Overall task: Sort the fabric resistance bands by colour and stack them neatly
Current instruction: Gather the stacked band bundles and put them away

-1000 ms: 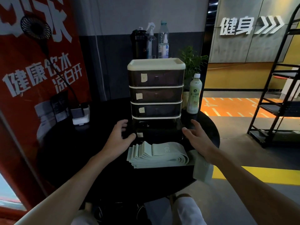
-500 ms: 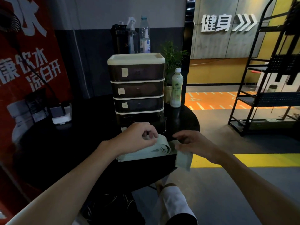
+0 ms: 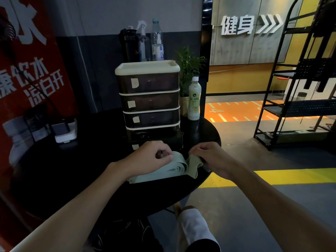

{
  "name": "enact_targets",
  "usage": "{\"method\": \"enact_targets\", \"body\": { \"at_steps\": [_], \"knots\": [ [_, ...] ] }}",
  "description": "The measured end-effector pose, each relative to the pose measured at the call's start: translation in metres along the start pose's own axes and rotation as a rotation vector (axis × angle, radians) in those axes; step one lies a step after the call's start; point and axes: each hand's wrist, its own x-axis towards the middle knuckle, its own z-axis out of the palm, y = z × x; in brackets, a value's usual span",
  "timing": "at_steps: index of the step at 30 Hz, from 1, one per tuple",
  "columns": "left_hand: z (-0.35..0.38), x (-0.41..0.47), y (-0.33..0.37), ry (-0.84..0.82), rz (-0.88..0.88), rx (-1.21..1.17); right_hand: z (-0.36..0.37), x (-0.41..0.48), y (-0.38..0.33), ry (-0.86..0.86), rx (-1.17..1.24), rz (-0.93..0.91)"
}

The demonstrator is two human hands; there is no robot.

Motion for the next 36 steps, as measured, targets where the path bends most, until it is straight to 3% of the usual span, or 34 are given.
{"method": "enact_targets", "body": {
  "at_steps": [13,24,30,36],
  "knots": [
    [-0.005,0.02,0.023,-0.039,-0.018,0.088,-0.002,0.007,0.001,0.002,0.181,-0.055],
    [0.01,0.03,0.022,-0.141,-0.027,0.105,-0.015,0.007,0.01,0.0,0.372,0.022],
    [0.005,0.033,0.032,0.007,-0.213,-0.205,0.005,0.01,0.005,0.055,0.231,-0.022],
    [-0.007,0.027,0.034,0.047,-0.207,-0.14,0.026,0.018,0.001,0.139,0.097,-0.061]
  ]
}}
